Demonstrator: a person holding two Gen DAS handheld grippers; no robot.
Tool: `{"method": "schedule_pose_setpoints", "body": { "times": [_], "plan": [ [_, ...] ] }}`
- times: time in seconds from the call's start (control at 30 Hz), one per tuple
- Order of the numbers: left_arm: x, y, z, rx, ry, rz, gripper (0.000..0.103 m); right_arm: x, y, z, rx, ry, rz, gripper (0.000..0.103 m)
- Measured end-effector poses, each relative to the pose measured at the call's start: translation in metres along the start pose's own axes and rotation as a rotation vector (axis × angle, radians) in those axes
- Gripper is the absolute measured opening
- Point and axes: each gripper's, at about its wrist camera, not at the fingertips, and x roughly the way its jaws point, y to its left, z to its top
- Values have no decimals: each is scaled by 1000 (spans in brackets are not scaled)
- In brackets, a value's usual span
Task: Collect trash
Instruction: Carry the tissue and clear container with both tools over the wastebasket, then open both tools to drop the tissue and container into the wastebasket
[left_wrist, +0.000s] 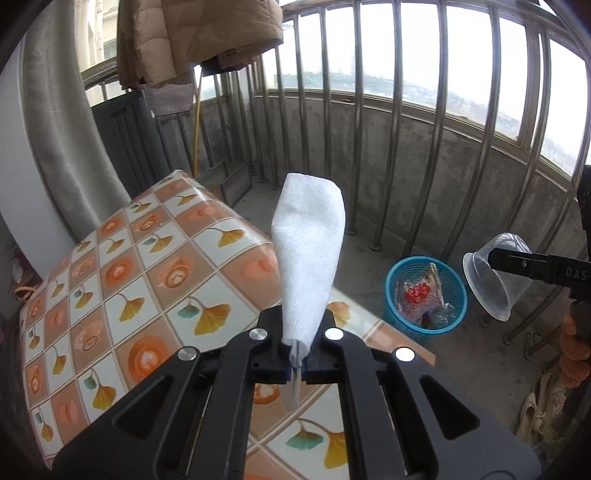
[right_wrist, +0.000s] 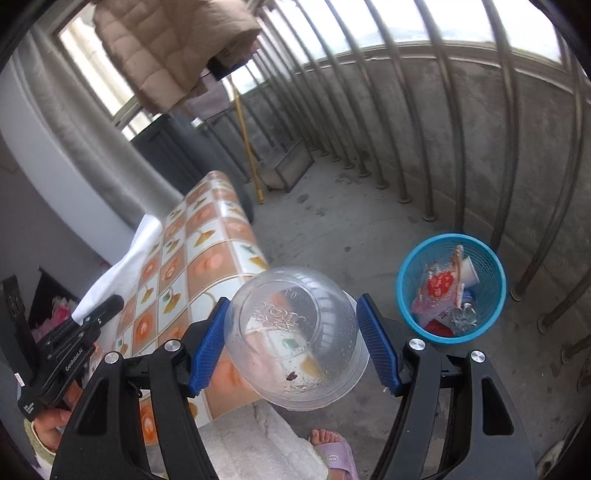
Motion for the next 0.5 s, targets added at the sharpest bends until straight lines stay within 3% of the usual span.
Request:
{"method": "schedule_pose_setpoints", "body": {
  "times": [0.2,0.37,0.5],
  "plan": [
    [55,-48,20,2,120,-182,1,-3,-90,8,267,-35,-82,68],
    [119,-93,24,-15,287,-322,1,7,-142,6,412,-46,-129,68],
    [175,-123,24,-56,424,-381,2,23,-171,7,491,-52,-142,68]
  ]
}}
